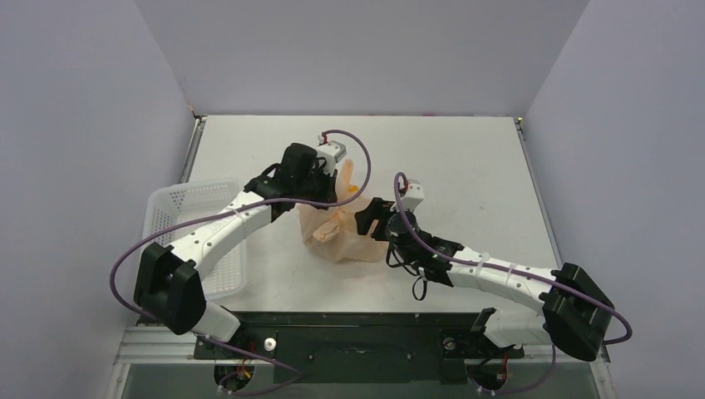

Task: Take the fake fruits out of the plastic bag
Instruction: Untie the plastic bag at the center of the board.

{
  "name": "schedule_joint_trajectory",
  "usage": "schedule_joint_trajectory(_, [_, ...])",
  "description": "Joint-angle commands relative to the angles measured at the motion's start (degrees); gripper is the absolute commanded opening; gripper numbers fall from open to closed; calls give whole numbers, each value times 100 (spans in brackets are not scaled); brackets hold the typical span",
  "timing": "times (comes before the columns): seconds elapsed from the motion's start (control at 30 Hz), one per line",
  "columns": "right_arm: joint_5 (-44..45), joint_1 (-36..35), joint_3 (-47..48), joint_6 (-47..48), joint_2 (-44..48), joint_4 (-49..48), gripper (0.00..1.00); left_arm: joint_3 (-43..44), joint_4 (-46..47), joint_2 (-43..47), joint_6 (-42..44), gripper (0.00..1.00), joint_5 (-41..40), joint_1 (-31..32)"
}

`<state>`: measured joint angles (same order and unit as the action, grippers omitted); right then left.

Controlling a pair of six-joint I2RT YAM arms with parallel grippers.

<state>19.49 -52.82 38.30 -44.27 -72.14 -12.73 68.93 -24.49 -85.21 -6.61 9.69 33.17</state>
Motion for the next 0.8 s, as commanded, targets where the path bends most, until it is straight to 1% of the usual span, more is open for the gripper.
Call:
schedule_joint_trajectory(0.0, [771,26,182,1,357,695,66,-87,382,450,107,0,-377,-30])
schedule_joint_trajectory(0.07, [750,31,134,141,491,800,66,-148,446,554,127,0,-466,-36])
schedule_joint_trajectory(0.13, [544,22,76,332,655,706,66,-168,486,601,133,0,-449,-39])
schedule_joint_trajectory(0.27, [17,-3,225,706,796,428,67,-154,517,543,140,0,-131,-41])
schedule_joint_trajectory(0.43, [-315,-8,627,830,454,380,66,-172,611,504,95,0,133,-35])
schedule_joint_trajectory(0.77, [-559,-72,832,725,-174,130,60,-203,716,423,19,0,506,-34])
